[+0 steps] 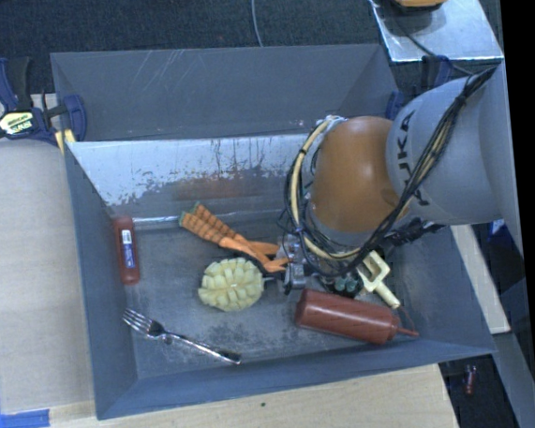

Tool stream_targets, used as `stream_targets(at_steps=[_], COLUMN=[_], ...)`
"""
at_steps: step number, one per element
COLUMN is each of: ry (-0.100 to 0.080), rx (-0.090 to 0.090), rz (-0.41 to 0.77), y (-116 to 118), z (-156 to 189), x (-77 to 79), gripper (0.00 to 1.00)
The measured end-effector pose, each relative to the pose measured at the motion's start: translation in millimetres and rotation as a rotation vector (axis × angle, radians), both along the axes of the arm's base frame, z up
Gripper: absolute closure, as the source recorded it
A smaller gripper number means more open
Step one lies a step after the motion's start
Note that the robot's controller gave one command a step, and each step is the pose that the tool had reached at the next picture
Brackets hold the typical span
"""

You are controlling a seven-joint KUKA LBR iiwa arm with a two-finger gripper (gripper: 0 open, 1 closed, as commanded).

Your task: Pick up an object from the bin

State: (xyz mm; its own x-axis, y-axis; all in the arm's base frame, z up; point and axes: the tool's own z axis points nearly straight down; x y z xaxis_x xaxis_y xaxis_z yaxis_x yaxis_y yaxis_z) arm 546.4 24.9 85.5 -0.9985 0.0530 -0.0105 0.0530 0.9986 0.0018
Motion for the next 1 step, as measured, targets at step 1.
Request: stream_targets(at_steps=[1], ry=[0.000], rx=[0.000], rz=[-0.001], y=[-0.1], z=[-0.1], x=[0.0], gripper=[1.00])
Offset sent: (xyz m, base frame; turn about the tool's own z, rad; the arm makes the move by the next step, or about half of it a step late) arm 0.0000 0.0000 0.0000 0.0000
